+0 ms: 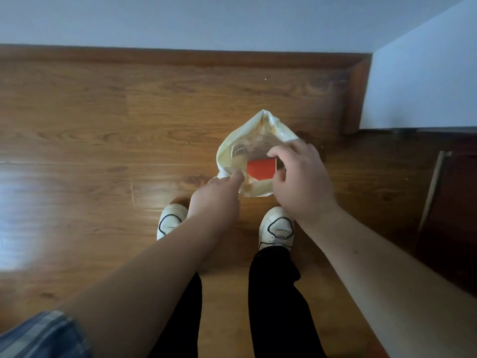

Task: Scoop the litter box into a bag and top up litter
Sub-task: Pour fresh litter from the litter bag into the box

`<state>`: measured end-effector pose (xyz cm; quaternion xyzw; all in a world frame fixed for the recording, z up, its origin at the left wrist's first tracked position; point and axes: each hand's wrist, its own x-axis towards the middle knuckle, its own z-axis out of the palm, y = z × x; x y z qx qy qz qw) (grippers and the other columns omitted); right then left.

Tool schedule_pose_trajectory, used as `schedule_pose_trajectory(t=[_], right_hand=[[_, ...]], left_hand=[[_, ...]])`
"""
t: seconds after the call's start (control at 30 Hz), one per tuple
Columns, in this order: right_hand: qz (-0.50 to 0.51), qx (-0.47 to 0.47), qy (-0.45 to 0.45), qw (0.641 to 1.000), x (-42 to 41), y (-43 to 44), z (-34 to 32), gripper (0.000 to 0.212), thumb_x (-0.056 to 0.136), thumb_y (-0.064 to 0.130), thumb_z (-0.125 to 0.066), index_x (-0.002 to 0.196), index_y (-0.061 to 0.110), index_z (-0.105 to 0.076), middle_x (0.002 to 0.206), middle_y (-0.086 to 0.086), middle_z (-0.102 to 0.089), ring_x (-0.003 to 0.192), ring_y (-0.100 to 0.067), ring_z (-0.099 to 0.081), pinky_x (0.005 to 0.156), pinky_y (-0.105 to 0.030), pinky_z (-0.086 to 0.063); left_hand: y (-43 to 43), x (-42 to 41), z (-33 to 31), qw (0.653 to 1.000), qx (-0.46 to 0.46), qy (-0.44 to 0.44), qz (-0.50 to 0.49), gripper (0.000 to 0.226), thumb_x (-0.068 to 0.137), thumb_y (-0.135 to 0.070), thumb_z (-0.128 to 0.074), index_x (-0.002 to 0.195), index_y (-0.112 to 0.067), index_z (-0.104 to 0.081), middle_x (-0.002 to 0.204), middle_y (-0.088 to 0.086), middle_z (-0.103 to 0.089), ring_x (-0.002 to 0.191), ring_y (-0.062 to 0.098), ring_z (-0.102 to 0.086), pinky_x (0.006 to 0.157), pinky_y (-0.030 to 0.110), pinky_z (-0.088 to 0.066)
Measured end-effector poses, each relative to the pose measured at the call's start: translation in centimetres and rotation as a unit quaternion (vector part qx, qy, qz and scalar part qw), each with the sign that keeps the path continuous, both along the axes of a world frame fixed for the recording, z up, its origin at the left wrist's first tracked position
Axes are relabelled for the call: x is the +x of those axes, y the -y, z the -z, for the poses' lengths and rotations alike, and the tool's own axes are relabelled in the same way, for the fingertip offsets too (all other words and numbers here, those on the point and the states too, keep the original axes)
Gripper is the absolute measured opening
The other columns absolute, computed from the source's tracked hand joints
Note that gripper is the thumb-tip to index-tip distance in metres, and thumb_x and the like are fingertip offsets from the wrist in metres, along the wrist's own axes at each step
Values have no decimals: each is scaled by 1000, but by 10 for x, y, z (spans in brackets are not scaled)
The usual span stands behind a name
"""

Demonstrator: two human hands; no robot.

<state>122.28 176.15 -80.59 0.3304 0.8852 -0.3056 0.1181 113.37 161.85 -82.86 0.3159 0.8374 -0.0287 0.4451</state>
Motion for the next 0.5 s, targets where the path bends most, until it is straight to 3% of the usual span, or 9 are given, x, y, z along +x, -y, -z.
schedule_pose_trajectory(t=[0.13,0.23,0.33,0.4,0.5], right_hand=[[-75,-36,92,992,-38,-12,19,32,87,8,-56,113,24,-63,114,6,-57,108,-17,-51,88,-38,-51],[-148,-86,246,954,-59,-15,38,37,90,13,-56,123,29,-59,114,5,-59,102,-20,-57,88,-41,-53],[-231,-48,330,914,-67,-8,63,39,90,16,-60,129,21,-56,116,-2,-59,97,-23,-57,82,-37,-51],[-250,-29,370,895,-69,5,84,54,84,17,-68,135,17,-51,125,-5,-56,100,-25,-59,87,-41,-53],[-238,-37,437,866,-61,22,113,93,74,25,-78,153,23,-29,152,-12,-35,133,-35,-45,104,-52,-46]], left_hand=[[15,11,10,1000,15,16,-3,45,88,-7,-45,128,-27,-37,104,0,-62,93,24,-55,62,36,-47],[22,15,14,1000,17,23,-4,48,89,-7,-44,132,-27,-37,110,0,-61,99,25,-57,65,36,-47],[28,18,16,999,23,42,-20,48,89,-8,-44,132,-28,-37,108,2,-60,95,27,-58,68,39,-49],[30,20,18,998,27,46,-34,46,88,-8,-45,128,-29,-38,100,2,-59,87,26,-58,66,40,-51],[32,23,25,997,35,46,-48,42,89,-8,-44,125,-31,-39,90,-2,-55,81,24,-59,66,42,-54]])
